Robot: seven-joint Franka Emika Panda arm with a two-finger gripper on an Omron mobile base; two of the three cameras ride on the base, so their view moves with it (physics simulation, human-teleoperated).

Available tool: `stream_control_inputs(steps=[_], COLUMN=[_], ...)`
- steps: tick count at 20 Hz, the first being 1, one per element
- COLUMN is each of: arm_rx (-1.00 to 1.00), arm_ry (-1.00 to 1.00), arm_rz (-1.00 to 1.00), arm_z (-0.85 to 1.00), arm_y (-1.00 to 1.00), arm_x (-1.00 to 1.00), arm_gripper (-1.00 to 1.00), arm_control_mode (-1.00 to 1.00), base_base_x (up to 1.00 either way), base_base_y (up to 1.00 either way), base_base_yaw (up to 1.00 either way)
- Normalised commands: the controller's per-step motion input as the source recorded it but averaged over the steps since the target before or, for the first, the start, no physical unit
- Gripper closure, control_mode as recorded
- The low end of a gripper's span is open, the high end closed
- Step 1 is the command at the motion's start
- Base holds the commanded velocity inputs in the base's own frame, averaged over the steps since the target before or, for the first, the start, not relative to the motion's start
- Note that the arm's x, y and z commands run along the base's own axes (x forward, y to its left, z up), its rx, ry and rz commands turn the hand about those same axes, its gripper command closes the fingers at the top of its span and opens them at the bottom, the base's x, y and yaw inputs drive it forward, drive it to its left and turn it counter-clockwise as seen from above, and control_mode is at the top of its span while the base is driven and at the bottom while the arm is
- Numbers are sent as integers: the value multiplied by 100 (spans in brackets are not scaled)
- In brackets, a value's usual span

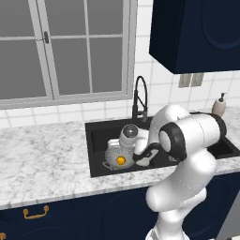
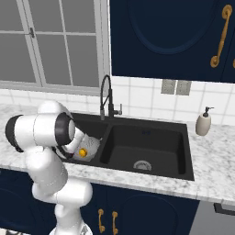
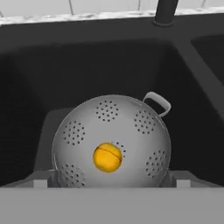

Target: Put the colander in the sink, put the tangerine in the colander, and turn on the sink faucet and pour water over the colander.

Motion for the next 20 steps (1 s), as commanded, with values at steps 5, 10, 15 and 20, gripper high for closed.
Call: stream_control_inputs(steps=[5,10,15,20], arm_rx=[0,0,0,0], arm_ry=[-15,-2,0,6], arm_rz=[0,0,0,0], arm_z=[100,100,100,100], arm_y=[0,0,0,-6], arm_x=[-38,-27,-1,3], arm_gripper=[-100,-100,-100,-100], arm_control_mode=[-100,-100,-100,-100], base_base_x=[0,0,0,0], base_base_y=[0,0,0,0], base_base_yaw=[0,0,0,0])
